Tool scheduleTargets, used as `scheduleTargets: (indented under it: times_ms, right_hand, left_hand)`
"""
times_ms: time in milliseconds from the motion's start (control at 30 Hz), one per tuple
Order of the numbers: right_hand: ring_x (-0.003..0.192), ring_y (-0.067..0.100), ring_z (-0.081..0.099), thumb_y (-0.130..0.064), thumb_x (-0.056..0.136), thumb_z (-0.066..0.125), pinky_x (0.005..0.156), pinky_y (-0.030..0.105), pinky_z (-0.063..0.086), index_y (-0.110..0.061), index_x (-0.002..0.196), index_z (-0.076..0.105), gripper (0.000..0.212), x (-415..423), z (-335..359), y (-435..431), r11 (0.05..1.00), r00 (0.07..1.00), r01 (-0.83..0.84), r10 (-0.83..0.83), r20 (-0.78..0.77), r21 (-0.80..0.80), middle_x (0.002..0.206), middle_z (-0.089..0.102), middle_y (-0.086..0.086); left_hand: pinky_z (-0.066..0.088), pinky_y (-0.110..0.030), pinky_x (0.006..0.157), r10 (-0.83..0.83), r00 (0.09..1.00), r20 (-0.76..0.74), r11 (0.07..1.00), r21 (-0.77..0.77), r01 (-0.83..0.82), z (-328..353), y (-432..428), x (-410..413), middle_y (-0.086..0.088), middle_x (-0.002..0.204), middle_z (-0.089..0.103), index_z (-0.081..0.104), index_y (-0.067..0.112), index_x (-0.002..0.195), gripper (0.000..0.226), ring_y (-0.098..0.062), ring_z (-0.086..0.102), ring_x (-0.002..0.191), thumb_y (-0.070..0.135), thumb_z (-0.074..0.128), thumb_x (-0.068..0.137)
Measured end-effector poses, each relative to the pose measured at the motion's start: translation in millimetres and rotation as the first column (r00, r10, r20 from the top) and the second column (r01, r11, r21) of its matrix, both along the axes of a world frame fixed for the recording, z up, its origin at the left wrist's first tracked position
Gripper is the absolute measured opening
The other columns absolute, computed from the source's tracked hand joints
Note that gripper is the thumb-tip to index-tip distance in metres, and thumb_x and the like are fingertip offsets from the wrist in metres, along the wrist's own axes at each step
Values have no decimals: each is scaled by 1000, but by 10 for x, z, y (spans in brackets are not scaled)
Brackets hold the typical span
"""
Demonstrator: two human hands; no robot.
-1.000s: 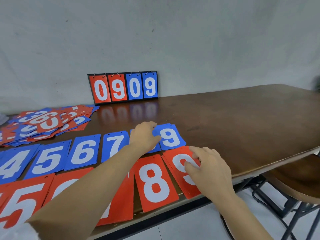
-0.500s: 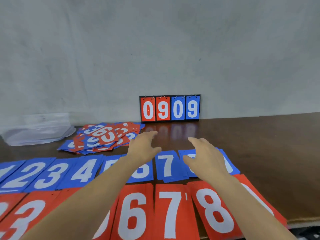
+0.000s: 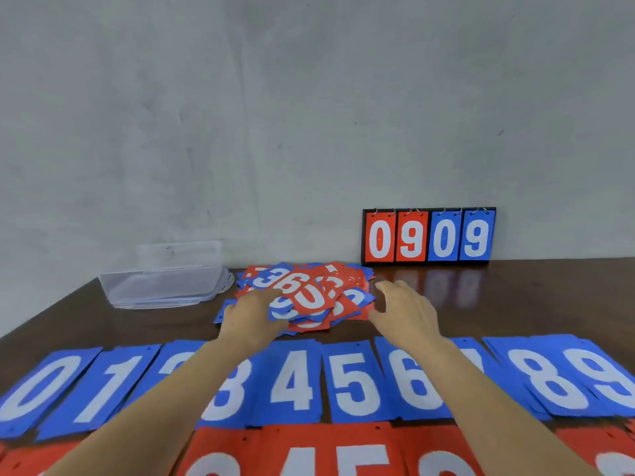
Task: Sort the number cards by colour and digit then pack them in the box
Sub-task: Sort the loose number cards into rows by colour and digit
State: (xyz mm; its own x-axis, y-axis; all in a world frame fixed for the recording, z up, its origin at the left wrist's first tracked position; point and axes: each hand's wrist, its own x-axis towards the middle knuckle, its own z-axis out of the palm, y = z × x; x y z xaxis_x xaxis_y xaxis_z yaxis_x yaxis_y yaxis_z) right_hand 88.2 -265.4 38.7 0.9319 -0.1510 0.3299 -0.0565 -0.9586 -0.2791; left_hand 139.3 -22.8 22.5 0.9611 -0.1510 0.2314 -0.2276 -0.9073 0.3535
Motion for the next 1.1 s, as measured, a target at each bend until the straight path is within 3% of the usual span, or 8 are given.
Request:
scheduleTargets:
  times_ms: [133, 267, 367, 467, 700, 867, 967, 1100]
  right_hand:
    - [98, 20, 60, -41, 91, 57, 82, 34, 50, -20, 115, 55, 32, 297, -121, 262, 1000, 999, 19, -19, -48, -4, 112, 60, 2]
    - [103, 19, 60, -43, 94, 54, 81, 30, 47, -20, 123, 55, 37, 553, -157, 460, 999, 995, 49, -48, -88, 10, 119, 61, 0]
    - [87, 14, 57, -49, 92, 55, 68, 26, 45, -21, 115, 56, 36, 767, -189, 577, 997, 992, 60, -54, -118, 50, 106, 63, -3]
    - [82, 13, 56, -55, 90, 55, 65, 26, 45, -18, 108, 59, 41, 1009, -233, 689, 992, 988, 75, -60, -145, 105, 92, 58, -5]
    - [114, 26, 54, -73, 82, 50, 90, 38, 49, -12, 129, 51, 77, 1550, -289, 1027, 972, 979, 149, -118, -167, 181, 126, 58, 7]
    - [137, 31, 33, -81, 74, 49, 110, 43, 30, -8, 146, 27, 105, 1827, -401, 1223, 963, 934, 257, -224, -279, 85, 151, 32, 14]
    - [138, 31, 31, -77, 74, 56, 111, 42, 29, -8, 146, 24, 105, 1904, -450, 1249, 957, 921, 287, -262, -288, 49, 151, 29, 14]
    - [133, 30, 38, -59, 76, 71, 108, 41, 34, -10, 144, 30, 93, 1980, -429, 1172, 912, 913, 333, -248, -324, 240, 146, 38, 12]
  left_hand:
    - [37, -43, 107, 44, 998, -37, 999, -31, -45, -91, 410, 211, 3, 143, 49, 42, 30, 143, 63, -19, 48, 128, 39, 66, 86]
    - [39, -44, 106, 70, 995, -72, 995, -68, -74, -148, 617, 433, 4, 140, 52, 40, 30, 144, 65, -18, 49, 126, 42, 67, 86]
    - [41, -44, 105, 73, 993, -88, 992, -94, -81, -176, 669, 567, 4, 139, 53, 40, 29, 144, 64, -17, 50, 126, 40, 66, 86]
    - [42, -45, 105, 74, 993, -91, 989, -119, -84, -215, 727, 660, 5, 139, 53, 41, 30, 144, 63, -17, 50, 127, 40, 67, 86]
    - [42, -45, 106, 78, 992, -104, 980, -175, -95, -304, 837, 793, 7, 135, 57, 45, 32, 139, 55, -15, 52, 124, 37, 66, 89]
    - [42, -41, 105, 101, 991, -93, 981, -159, -115, -355, 905, 859, 7, 130, 58, 46, 31, 139, 53, -13, 54, 119, 34, 65, 89]
    - [43, -41, 104, 116, 988, -101, 978, -160, -131, -374, 973, 903, 6, 126, 60, 45, 31, 140, 56, -13, 55, 116, 35, 66, 88]
    - [44, -42, 104, 120, 987, -104, 980, -149, -134, -378, 1017, 922, 7, 131, 58, 43, 30, 142, 61, -13, 55, 118, 37, 68, 86]
